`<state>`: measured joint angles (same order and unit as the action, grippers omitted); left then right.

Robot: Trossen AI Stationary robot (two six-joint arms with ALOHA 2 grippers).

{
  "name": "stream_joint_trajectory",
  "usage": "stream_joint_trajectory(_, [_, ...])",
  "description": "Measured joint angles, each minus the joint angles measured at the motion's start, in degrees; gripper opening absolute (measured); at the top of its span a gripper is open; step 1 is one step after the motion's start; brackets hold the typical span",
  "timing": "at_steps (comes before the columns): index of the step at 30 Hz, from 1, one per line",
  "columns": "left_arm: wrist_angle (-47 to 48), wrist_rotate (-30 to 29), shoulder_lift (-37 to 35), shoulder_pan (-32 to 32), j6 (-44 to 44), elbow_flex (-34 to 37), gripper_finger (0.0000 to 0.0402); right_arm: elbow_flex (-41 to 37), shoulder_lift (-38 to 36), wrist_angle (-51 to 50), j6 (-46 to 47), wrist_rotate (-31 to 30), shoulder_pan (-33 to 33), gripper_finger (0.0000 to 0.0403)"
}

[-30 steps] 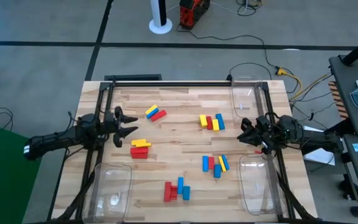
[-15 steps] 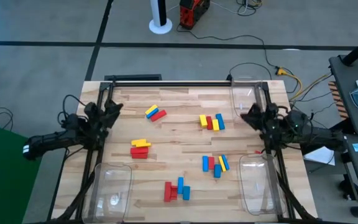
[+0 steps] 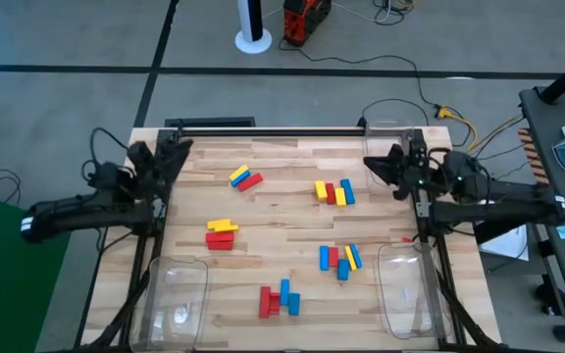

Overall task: Sort blocks
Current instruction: Put the yellow block into the top right transparent bin

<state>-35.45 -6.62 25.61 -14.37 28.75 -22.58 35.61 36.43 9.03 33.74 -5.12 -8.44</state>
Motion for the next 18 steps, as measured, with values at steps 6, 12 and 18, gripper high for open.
stream_joint_trajectory(6, [30.9,1.2,8.9,0.0,-8.4,-15.8,0.0189,8.7,8.1,-11.4,2.8,0.5,-1.6,0.0061])
stream_joint_trajectory(12, [57.0,-6.3,14.5,-0.1,-9.6,-23.7,0.0189,18.8,15.4,-32.7,12.1,-0.9,-5.1,0.0061])
stream_joint_trajectory(18, [70.6,-9.2,18.3,-0.1,-12.2,-27.5,0.0189,28.5,23.6,-46.8,12.3,-0.9,-7.1,0.0061])
